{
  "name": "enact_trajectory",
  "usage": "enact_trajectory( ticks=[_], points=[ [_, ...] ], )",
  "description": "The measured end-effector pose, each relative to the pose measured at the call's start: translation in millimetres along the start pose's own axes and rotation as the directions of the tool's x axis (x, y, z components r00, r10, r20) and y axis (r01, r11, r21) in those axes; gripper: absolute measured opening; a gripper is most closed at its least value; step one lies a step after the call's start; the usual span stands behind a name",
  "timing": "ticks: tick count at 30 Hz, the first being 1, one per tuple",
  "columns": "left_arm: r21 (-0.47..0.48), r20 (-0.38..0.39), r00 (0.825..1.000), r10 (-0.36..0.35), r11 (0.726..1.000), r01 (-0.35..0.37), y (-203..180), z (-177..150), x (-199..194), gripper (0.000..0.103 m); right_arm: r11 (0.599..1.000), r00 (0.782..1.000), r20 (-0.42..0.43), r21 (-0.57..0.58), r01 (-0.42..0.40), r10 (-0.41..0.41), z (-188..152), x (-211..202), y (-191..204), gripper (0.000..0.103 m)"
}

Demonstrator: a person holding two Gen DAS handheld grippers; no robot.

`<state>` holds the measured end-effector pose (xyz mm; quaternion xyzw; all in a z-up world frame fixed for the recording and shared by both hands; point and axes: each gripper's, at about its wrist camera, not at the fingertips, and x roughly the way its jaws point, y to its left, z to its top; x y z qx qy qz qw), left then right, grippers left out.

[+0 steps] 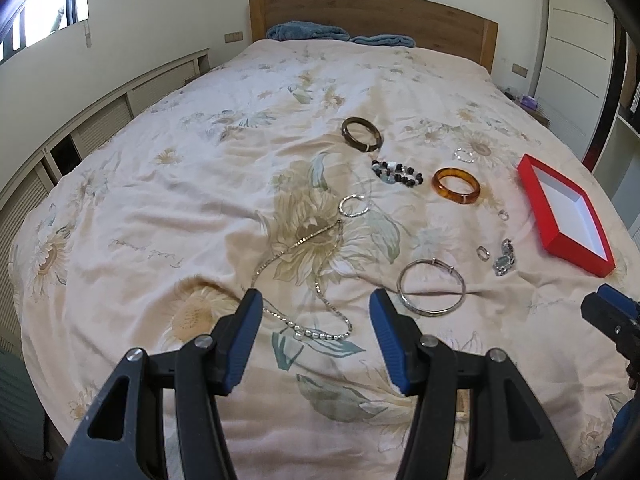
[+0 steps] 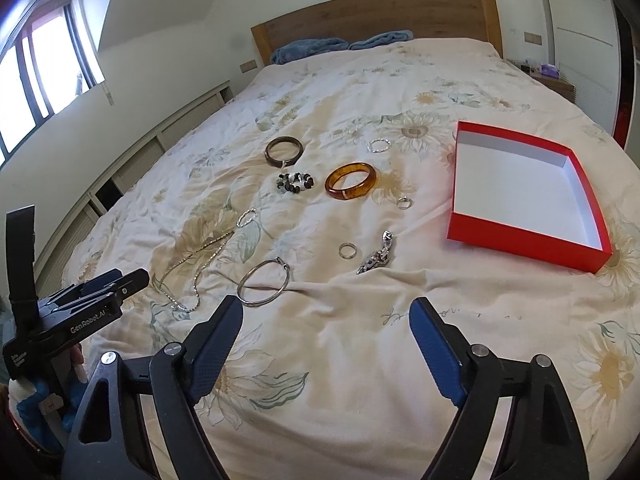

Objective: Organize jewelry
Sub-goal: 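Move the left tool toward the silver chain while the right tool approaches the silver bangle, then close the left tool on the silver chain necklace while the right tool grasps the silver bangle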

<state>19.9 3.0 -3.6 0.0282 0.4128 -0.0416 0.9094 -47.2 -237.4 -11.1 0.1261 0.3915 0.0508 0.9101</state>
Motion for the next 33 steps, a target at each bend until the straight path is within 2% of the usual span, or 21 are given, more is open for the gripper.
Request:
enact_trajectory(
  ticks=[33],
  points=[
    [0.008, -0.062, 0.998, 0.02, 1.0, -0.019, 6, 15, 52, 0.053, 0.997, 0.997, -0.047, 0.049, -0.065, 0.067, 17, 44, -22, 0.062]
  ],
)
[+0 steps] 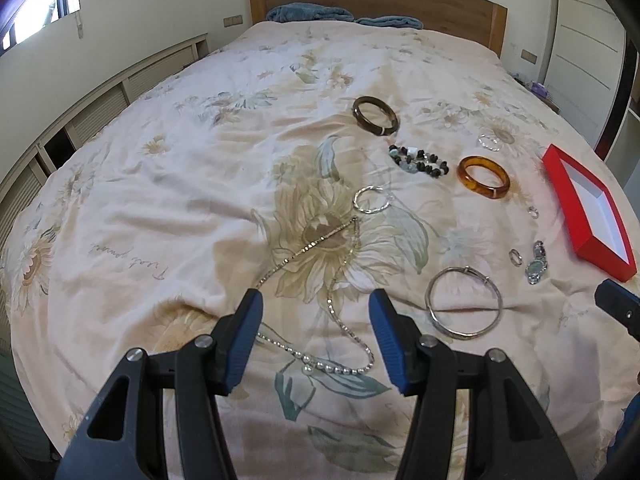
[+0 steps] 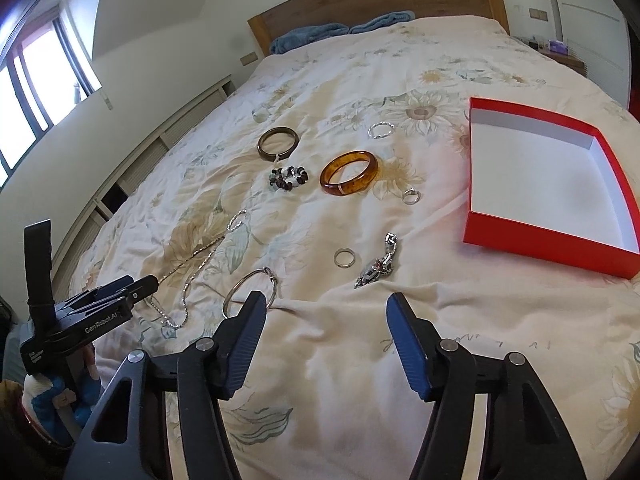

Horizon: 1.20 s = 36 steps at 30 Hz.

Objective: Organize jewelry
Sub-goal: 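Close the left tool on the silver chain necklace while the right tool grasps the silver bangle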

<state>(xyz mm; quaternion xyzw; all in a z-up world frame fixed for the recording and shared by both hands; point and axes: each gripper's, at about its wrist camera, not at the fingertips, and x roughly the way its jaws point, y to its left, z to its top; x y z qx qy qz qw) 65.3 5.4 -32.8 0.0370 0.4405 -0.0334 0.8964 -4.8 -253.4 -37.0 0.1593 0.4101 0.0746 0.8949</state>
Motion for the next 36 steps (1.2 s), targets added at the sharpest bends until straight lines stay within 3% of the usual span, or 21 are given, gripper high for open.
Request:
enact_trajectory(
  ticks=[13, 16, 22, 28, 33, 36],
  points=[
    [-0.002, -0.033, 0.999, -0.024, 1.0, 0.024, 2, 10, 24, 0.052, 0.999, 0.999, -0.029, -0.008, -0.043, 0.043, 8, 21, -2, 0.054],
    [-0.008, -0.053, 0.997, -0.053, 0.999, 0.053, 5, 11, 32, 0.041, 0.998, 0.997, -0.038, -0.017, -0.065, 0.064, 11, 27, 3, 0.053],
    [0.004, -0.085, 0.992, -0.091, 0.996, 0.092, 3, 14, 47, 0.04, 0.993, 0.991, -0.07, -0.038, -0.113, 0.11, 15, 46, 13, 0.049],
    [0.001, -0.14, 0.983, -0.122, 0.992, 0.123, 1, 16, 68, 0.024, 0.985, 0.981, -0.119, -0.049, -0.163, 0.156, 18, 70, 21, 0.043],
    [-0.006, -0.175, 0.977, -0.126, 0.992, 0.127, 2, 14, 82, 0.024, 0.979, 0.968, -0.168, -0.048, -0.2, 0.189, 18, 93, 26, 0.038],
    [-0.007, -0.185, 0.972, -0.146, 0.989, 0.147, 2, 12, 84, 0.018, 0.978, 0.961, -0.194, -0.038, -0.206, 0.195, 18, 105, 27, 0.036]
  ],
)
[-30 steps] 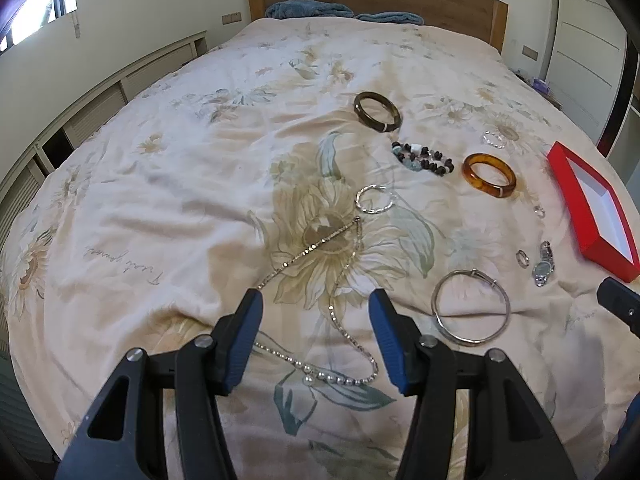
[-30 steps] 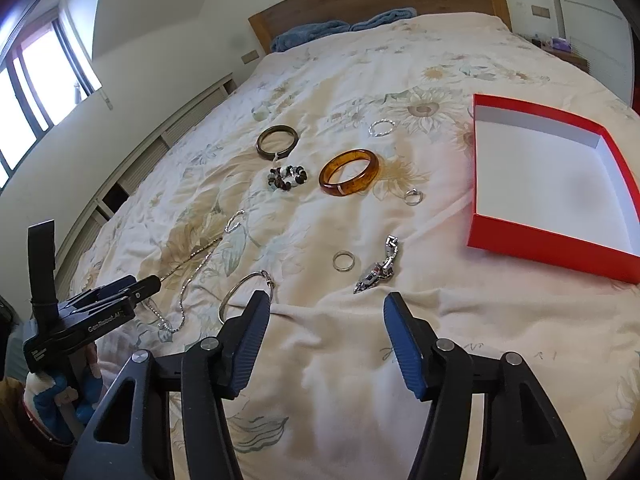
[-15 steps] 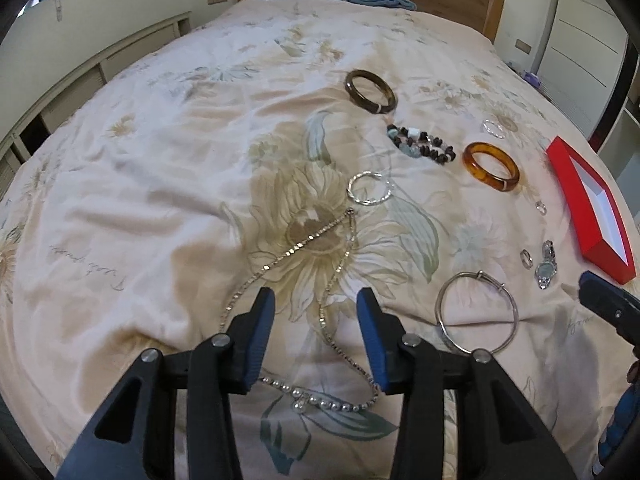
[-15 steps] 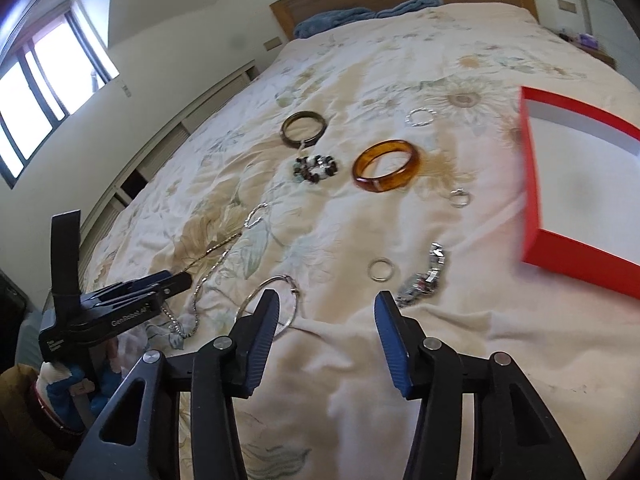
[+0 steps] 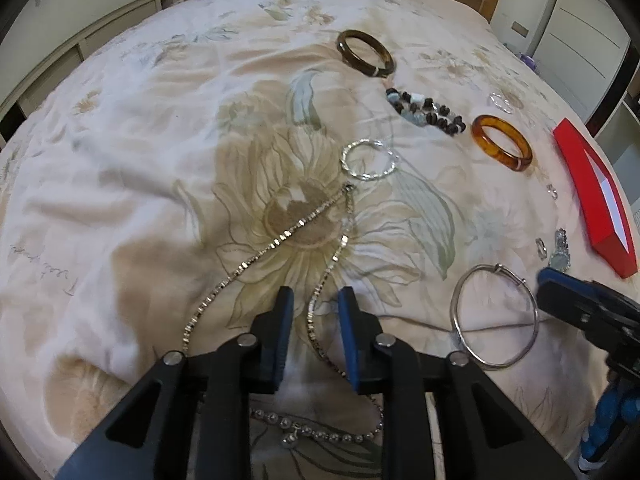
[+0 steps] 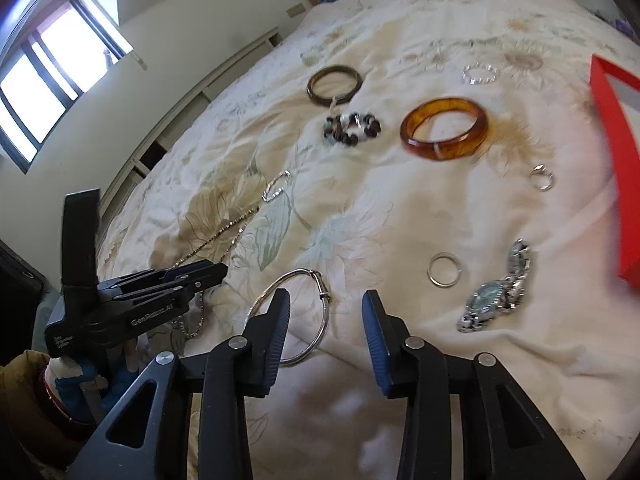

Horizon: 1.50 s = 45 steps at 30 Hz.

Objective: Organize jewelry
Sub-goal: 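Close the left tool on the silver chain necklace while the right tool grasps the silver bangle, then carry the chain and bangle into the red box and open both tools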

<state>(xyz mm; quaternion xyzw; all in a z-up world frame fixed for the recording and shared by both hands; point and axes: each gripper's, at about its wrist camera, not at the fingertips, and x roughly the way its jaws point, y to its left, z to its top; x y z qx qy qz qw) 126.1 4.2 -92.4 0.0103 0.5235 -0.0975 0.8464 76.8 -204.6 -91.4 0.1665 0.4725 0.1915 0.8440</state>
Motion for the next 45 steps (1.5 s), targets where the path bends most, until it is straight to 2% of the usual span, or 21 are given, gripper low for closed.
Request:
enact_trajectory(
  ticks=[5, 10, 17, 26, 34, 39, 45],
  points=[
    [-0.005, -0.023, 0.999, -0.041, 0.999, 0.041, 1, -3, 5, 0.01, 1.0, 1.0, -0.024, 0.006, -0.01, 0.01, 3, 10, -4, 0.032],
    [-0.021, -0.03, 0.997, -0.07, 0.997, 0.069, 5, -4, 7, 0.008, 0.999, 0.999, -0.026, -0.026, -0.02, 0.019, 6, 6, -1, 0.026],
    [-0.029, -0.027, 0.996, -0.085, 0.996, 0.084, 8, -5, 7, 0.008, 0.998, 0.995, -0.099, -0.056, 0.002, -0.007, 0, 18, 9, 0.024],
    [-0.015, -0.035, 0.998, -0.06, 0.998, 0.059, 4, -4, 10, 0.008, 1.0, 0.99, -0.138, -0.03, 0.0, -0.004, -2, 26, 5, 0.023],
    [0.023, -0.031, 0.999, -0.014, 1.0, 0.015, -4, -5, 11, 0.008, 1.0, 0.987, -0.157, -0.011, 0.029, -0.03, -1, 36, 2, 0.012],
    [0.034, -0.022, 1.0, 0.0, 0.999, 0.001, -5, -5, 9, 0.005, 0.997, 0.985, -0.157, -0.028, 0.069, -0.073, -1, 36, 7, 0.009],
    [0.055, 0.015, 1.0, 0.011, 0.998, -0.012, -9, -8, 0, 0.002, 0.981, 0.977, -0.117, -0.103, 0.164, -0.176, -1, 27, 28, 0.005]
  ],
)
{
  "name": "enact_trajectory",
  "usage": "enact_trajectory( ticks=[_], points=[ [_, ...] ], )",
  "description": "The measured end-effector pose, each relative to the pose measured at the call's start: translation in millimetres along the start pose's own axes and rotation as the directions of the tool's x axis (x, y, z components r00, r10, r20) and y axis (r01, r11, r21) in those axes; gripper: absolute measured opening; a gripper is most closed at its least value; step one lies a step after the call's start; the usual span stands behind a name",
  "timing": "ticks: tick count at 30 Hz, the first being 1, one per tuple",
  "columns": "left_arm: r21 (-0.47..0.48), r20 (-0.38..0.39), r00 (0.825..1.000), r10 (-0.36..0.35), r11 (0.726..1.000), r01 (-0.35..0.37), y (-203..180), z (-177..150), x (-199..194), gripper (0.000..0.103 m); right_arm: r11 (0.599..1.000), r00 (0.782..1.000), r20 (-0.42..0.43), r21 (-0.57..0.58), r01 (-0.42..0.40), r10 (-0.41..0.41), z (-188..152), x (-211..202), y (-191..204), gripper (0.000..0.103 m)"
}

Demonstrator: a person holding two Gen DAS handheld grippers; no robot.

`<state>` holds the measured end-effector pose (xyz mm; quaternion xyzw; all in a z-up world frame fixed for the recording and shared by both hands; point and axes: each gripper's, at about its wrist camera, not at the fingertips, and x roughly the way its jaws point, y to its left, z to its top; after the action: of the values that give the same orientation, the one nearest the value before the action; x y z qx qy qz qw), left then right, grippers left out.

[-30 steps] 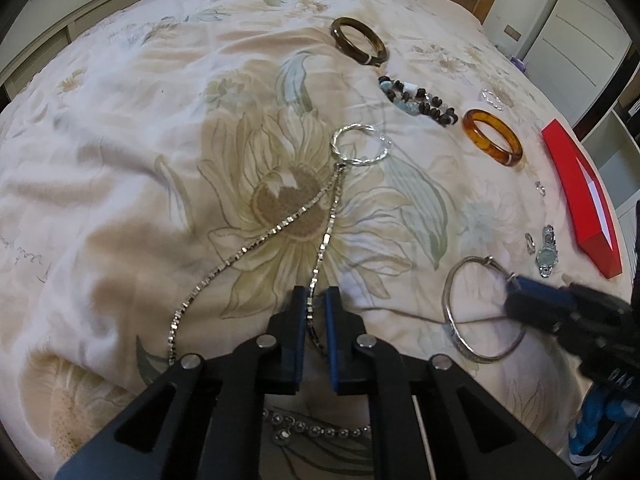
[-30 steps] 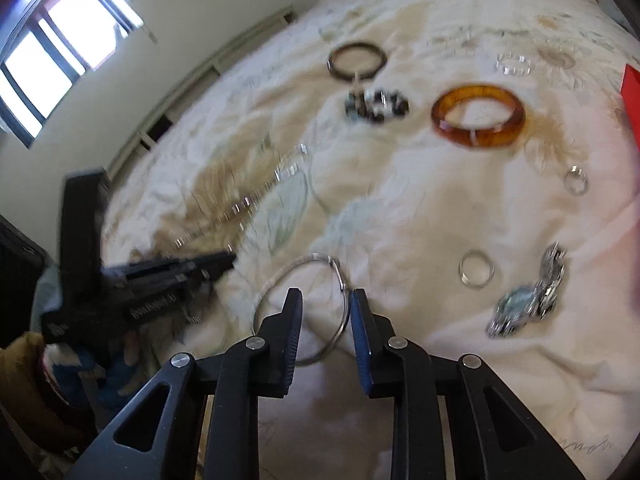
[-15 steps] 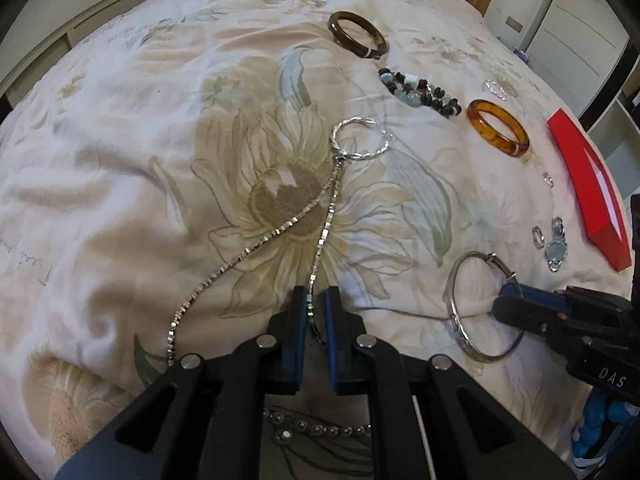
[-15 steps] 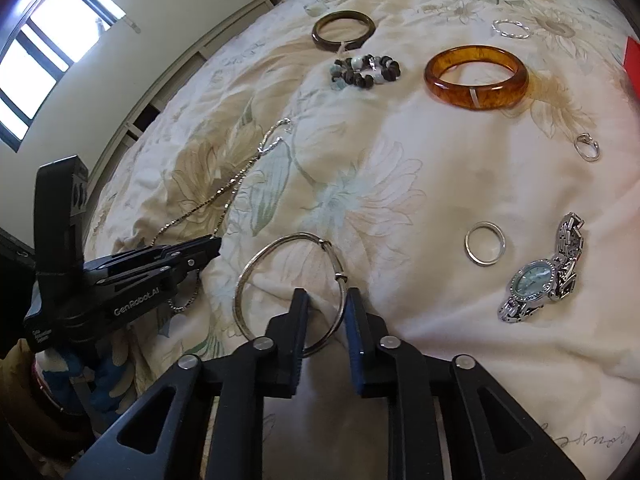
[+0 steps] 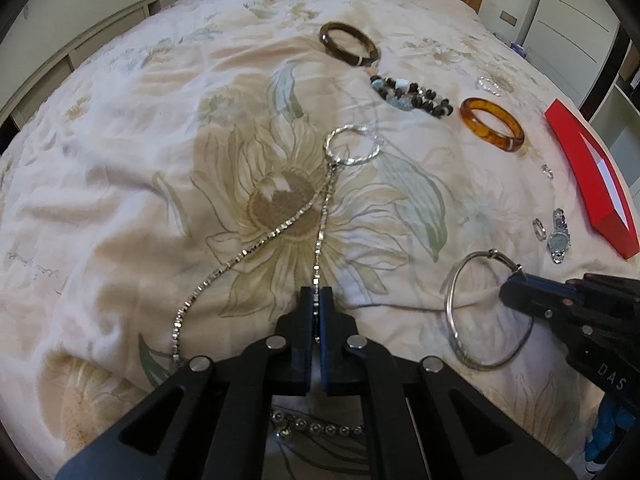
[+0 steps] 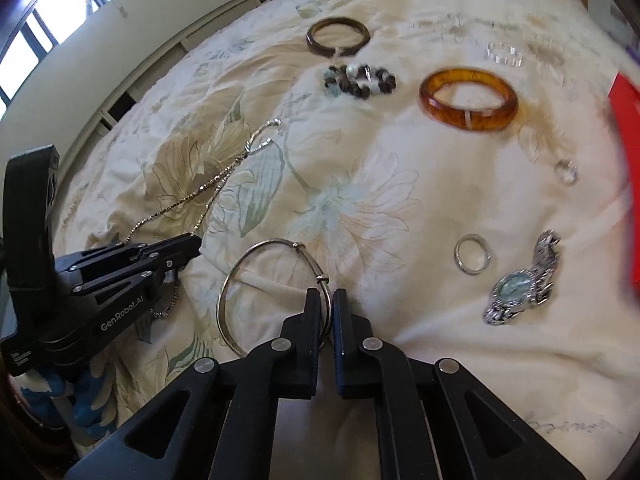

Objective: Organize jewelry
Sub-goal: 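Carry the chain and bangle into the red box and open both tools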

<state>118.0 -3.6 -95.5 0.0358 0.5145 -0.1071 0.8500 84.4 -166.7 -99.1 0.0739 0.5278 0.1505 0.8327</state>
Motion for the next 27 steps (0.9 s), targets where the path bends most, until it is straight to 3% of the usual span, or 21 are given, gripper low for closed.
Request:
enact_trajectory(
  ticks=[8, 18, 27],
  points=[
    [0.022, 0.096, 0.994, -0.05, 0.999, 0.048, -5, 0, -40, 0.002, 0.995, 0.995, 0.055, -0.061, 0.081, -0.078, -3, -34, 25, 0.004],
    [0.004, 0.205, 0.97, -0.132, 0.991, 0.134, -11, -4, -109, 0.002, 0.99, 0.979, 0.173, -0.075, 0.121, -0.106, -17, -108, 45, 0.003],
    [0.1, 0.261, 0.94, -0.221, 0.974, 0.201, -68, 17, -166, 0.002, 0.992, 0.955, 0.275, -0.024, 0.122, -0.111, -36, -173, 21, 0.003]
  ],
)
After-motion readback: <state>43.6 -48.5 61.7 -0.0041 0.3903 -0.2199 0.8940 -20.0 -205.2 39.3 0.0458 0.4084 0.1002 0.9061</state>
